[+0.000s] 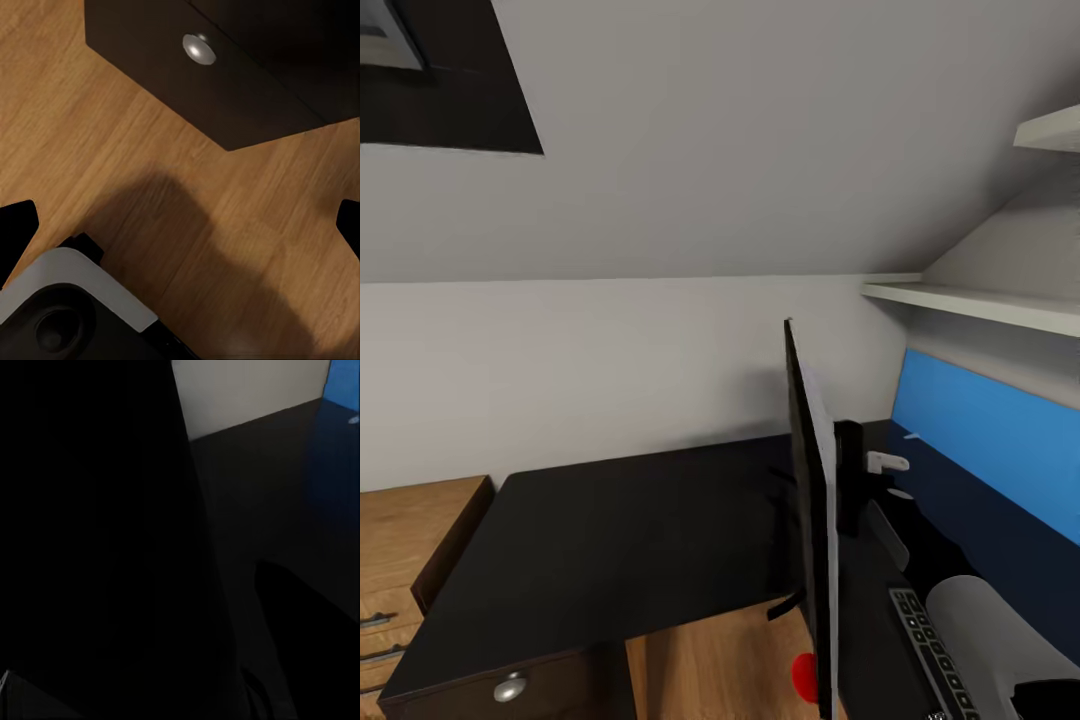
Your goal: In the bedroom, organize the workspace by keeping the computer under the desk, ensuring the monitor is on the desk, placing the keyboard on the desk next to the monitor, placing the mouse on the desk next to the keyboard, moving the folder from the swivel chair onto the desk next to the mouse, stacking the notebook on top of the folder with the pen on top of the notebook, and positioning the swivel chair next to the desk.
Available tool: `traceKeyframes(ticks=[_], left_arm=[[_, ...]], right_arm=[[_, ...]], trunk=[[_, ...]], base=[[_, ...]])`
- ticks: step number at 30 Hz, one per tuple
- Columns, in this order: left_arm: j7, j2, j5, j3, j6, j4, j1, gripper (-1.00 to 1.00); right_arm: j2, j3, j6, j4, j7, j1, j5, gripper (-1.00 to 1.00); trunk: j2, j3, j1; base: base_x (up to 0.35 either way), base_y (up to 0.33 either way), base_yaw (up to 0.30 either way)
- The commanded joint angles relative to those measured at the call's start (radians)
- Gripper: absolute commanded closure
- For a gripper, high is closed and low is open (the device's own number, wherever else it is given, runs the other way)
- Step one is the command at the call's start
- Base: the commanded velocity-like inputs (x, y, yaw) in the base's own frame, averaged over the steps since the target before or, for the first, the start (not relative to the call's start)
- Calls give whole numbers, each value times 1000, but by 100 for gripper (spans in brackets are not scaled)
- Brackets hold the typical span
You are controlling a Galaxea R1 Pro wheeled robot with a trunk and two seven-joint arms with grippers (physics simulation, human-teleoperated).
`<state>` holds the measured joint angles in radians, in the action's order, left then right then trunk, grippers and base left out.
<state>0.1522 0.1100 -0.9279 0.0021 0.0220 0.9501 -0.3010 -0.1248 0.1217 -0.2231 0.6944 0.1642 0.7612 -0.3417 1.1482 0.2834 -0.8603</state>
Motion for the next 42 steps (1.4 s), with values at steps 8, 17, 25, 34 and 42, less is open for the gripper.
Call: traceKeyframes(ticks=[8,17,25,34,42], left_arm=[[0,0,-4,-1,2,3,0,-100],[-5,0,-7,-1,10,3,-1,-100],[-5,0,-8,-1,9,3,0,-100],[-2,-1,-2,-1,10,3,0,-100],[5,-1,-2,-2,6,3,0,-100]], right_arm=[[22,0,-25,105,47,-2,-28,100],[47,-4,-318,415,165,-60,-27,100],[39,-5,-412,488,165,-67,-28,100],[32,-71,-626,730,157,-129,-25,100],[33,-74,-628,732,155,-130,-25,100]], trunk=[[1,1,0],[1,1,0],[1,1,0],[1,1,0],[1,1,0]], base=[[-27,-11,0],[-195,147,-1],[-195,256,-191],[-193,172,-297],[-103,-50,-300]])
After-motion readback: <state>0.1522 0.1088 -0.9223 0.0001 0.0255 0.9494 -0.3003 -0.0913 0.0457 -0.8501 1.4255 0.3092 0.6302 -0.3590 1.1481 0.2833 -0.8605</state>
